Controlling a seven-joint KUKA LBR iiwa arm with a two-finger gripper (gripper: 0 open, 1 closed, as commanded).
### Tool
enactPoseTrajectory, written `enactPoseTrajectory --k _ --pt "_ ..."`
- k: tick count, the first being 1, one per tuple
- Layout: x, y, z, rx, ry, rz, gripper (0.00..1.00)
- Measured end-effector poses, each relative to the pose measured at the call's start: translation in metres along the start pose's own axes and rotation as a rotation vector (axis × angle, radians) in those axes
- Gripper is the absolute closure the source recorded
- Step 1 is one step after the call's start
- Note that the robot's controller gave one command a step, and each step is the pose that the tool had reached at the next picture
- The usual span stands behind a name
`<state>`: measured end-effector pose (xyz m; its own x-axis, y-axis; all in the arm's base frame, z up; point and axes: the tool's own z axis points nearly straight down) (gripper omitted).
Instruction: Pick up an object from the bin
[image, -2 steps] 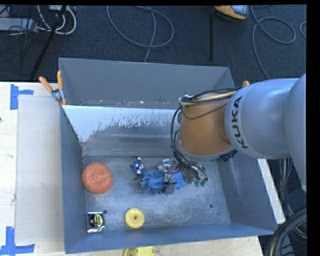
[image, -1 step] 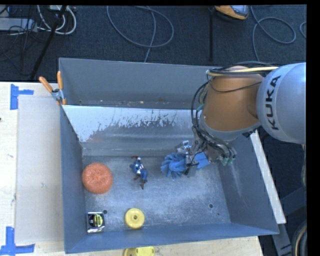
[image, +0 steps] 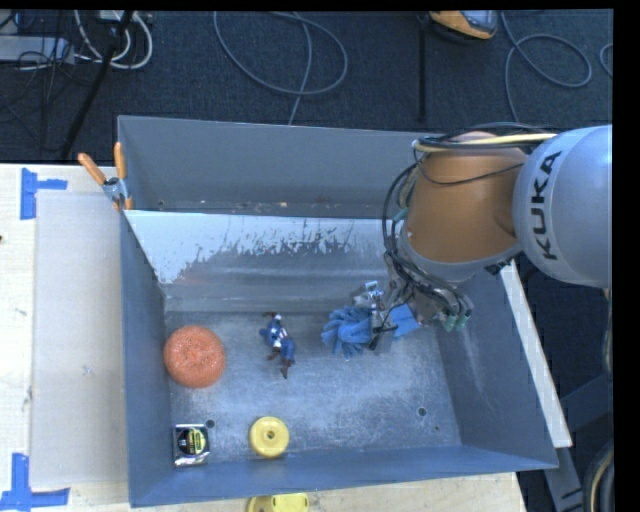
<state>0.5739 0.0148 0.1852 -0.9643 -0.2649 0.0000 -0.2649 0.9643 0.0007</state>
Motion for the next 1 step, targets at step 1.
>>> enactPoseTrajectory --k 1 --pt "0.0057 0.0111 -0.0527 -0.001 0.006 0.021 1.00"
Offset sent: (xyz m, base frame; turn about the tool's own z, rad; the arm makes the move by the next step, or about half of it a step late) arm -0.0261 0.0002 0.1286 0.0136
